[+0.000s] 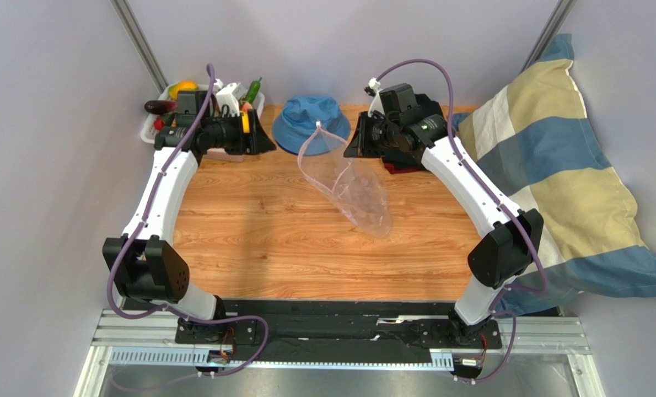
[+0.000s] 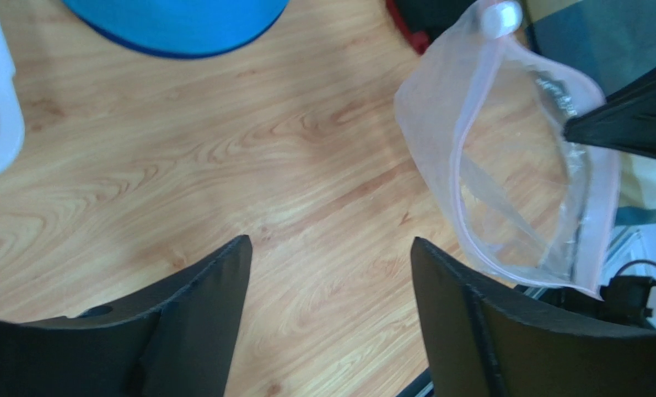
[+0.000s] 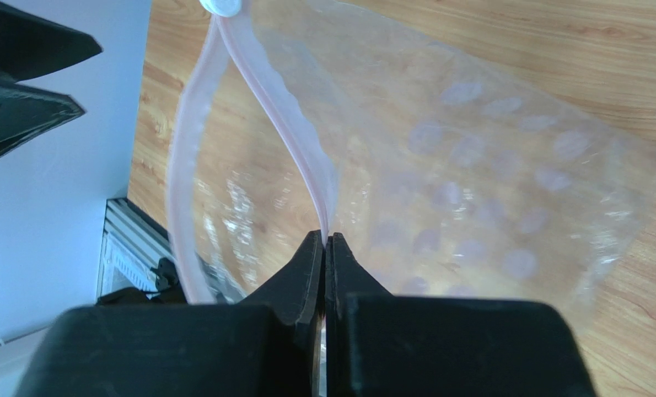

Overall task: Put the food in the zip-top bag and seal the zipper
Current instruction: Open the zipper of the food storage bag at the center of the board, then pick up the fake fruit from the bin.

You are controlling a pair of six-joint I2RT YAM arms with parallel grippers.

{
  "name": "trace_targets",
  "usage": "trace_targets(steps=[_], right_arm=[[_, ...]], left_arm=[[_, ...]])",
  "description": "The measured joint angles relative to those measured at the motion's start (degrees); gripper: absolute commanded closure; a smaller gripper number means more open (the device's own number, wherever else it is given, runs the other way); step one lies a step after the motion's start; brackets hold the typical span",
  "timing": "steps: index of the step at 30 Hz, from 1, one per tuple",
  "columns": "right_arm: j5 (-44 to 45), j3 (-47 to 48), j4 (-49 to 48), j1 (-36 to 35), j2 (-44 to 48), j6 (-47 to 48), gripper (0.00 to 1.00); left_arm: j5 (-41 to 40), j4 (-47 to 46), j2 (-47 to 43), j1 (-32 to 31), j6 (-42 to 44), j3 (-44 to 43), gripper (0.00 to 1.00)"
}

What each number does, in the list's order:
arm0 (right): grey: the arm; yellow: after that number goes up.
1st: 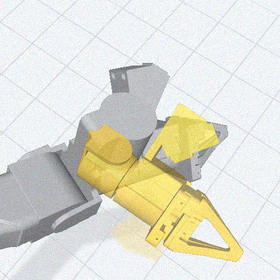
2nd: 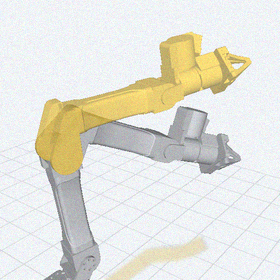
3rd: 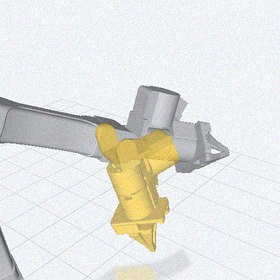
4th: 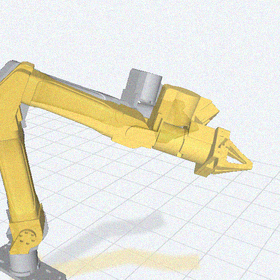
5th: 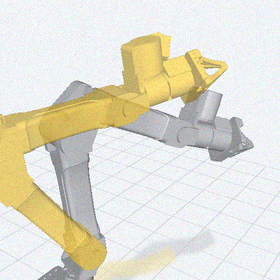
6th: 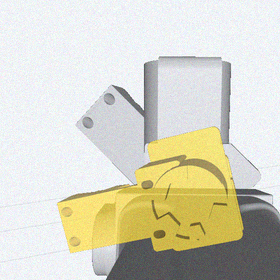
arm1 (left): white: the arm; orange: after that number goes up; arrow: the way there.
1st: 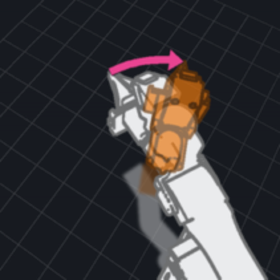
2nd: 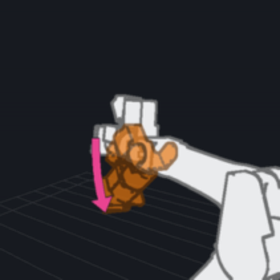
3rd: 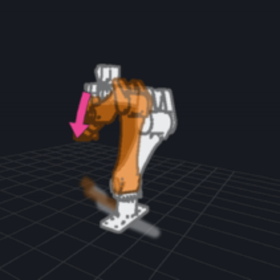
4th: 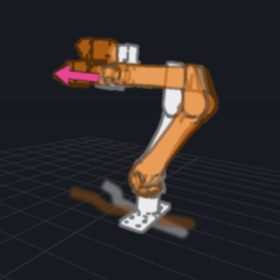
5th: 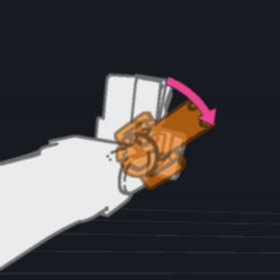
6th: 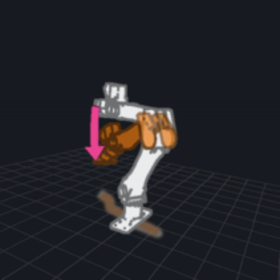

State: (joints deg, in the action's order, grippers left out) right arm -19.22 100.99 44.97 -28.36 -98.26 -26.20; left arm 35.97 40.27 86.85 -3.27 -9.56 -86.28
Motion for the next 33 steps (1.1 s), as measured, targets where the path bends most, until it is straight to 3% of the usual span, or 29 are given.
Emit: trace_targets(steps=[6,10,15,21,33], right_arm=[[3.3,0.72,-3.34,0.11,-1.95,-3.1,1.0],[4.46,1.25,-5.66,0.11,-3.58,-5.44,1.0],[5.35,2.32,-7.85,0.11,-5.11,-7.02,1.0],[5.31,3.43,-9.22,0.11,-6.6,-7.04,1.0],[3.69,3.96,-9.49,0.55,-8.48,-7.04,1.0]], left_arm=[[-0.42,-3.32,2.05,2.36,-2.36,-6.1,0.15],[-5.38,-8.44,5.2,8.5,-5.64,-10.27,0.02],[-14.95,-13.7,9.51,15.8,-7.52,-13.18,0.01],[-23.06,-15.54,17.07,17.18,-3.37,-19.8,0.01],[-15.19,-14.69,33.83,19.08,8.72,-32.22,0.02]])
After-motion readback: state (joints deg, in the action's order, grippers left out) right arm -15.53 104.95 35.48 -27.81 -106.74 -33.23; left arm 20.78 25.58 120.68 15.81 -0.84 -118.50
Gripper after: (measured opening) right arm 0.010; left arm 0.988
